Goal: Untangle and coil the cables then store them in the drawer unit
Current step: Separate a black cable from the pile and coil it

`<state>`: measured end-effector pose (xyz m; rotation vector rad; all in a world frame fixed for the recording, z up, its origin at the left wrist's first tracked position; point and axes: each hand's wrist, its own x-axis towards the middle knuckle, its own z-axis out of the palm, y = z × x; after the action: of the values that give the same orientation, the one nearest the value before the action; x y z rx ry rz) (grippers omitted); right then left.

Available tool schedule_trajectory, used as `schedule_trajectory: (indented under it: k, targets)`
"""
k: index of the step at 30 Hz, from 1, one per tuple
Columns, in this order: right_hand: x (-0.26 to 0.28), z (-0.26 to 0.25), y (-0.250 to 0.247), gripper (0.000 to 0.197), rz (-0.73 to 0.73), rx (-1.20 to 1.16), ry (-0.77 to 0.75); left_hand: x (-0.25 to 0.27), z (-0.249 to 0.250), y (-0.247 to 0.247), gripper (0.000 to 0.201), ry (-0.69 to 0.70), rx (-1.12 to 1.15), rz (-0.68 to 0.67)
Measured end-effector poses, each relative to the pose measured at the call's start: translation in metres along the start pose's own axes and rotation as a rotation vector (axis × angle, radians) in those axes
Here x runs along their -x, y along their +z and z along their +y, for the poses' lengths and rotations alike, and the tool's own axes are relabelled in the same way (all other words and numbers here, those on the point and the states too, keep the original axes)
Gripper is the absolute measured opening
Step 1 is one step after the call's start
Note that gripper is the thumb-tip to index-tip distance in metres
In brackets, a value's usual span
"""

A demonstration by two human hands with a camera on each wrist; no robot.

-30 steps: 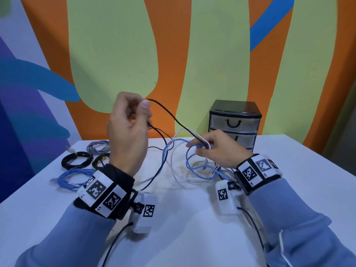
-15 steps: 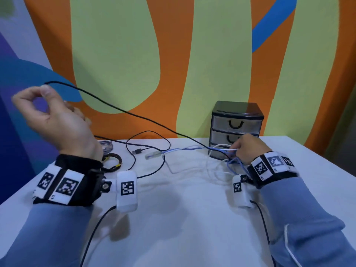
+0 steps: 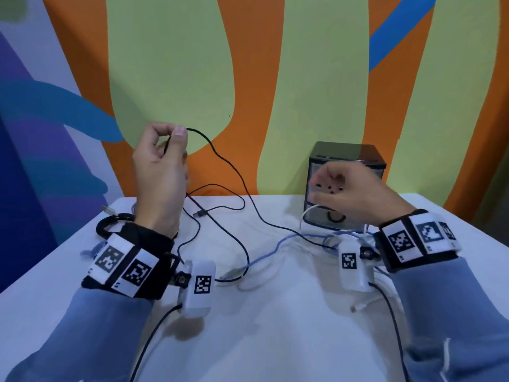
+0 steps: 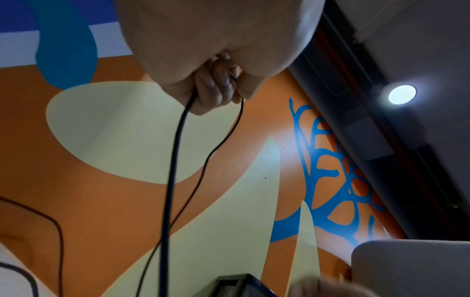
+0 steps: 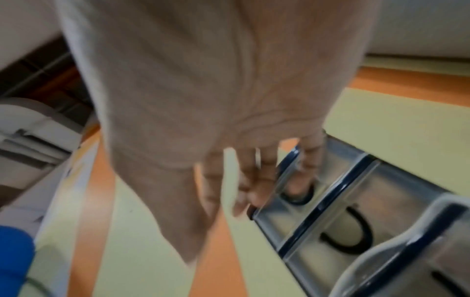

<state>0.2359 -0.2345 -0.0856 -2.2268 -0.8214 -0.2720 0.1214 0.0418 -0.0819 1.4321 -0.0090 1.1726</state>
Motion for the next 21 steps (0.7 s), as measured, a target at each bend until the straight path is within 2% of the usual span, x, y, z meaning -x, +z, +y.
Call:
schedule_trajectory:
  k: [1, 2, 3, 6, 7, 9, 11, 15, 18, 21]
  targets:
    - [0.002, -0.013, 0.005, 0.011, 0.035, -0.131, -0.075, 0.002, 0.001, 0.002, 0.017, -0.027, 0.020, -0.019]
    - [0.006, -0.027, 0.011, 0.010, -0.012, -0.248, -0.138, 0.004, 0.001, 0.004, 0.016, -0.038, 0.025, -0.036]
    - [0.008, -0.039, 0.018, 0.011, -0.131, -0.303, -0.176, 0.005, 0.001, 0.005, 0.015, -0.036, 0.020, -0.050]
    - [0.013, -0.047, 0.049, 0.029, -0.604, -0.100, -0.172, 0.006, 0.002, 0.004, 0.014, 0.013, -0.048, -0.055]
    - [0.013, -0.044, 0.058, 0.033, -0.699, 0.007, -0.152, 0.006, 0.002, 0.003, 0.013, 0.037, -0.080, -0.044]
    - [0.013, -0.035, 0.065, 0.027, -0.760, 0.107, -0.095, 0.004, 0.003, 0.001, 0.013, 0.100, -0.135, 0.000]
    - [0.011, -0.028, 0.056, 0.020, -0.723, 0.068, -0.048, 0.001, 0.004, -0.003, 0.013, 0.184, -0.163, 0.080]
    - [0.006, -0.013, 0.027, 0.029, -0.583, 0.089, 0.013, -0.008, 0.006, -0.014, 0.014, 0.284, -0.186, 0.325]
    - [0.005, 0.000, 0.009, 0.036, -0.390, 0.039, 0.107, -0.016, 0.004, -0.023, 0.016, 0.322, -0.280, 0.442]
    - [0.002, 0.015, -0.005, 0.043, -0.129, -0.099, 0.220, -0.017, 0.001, -0.028, 0.016, 0.317, -0.339, 0.447]
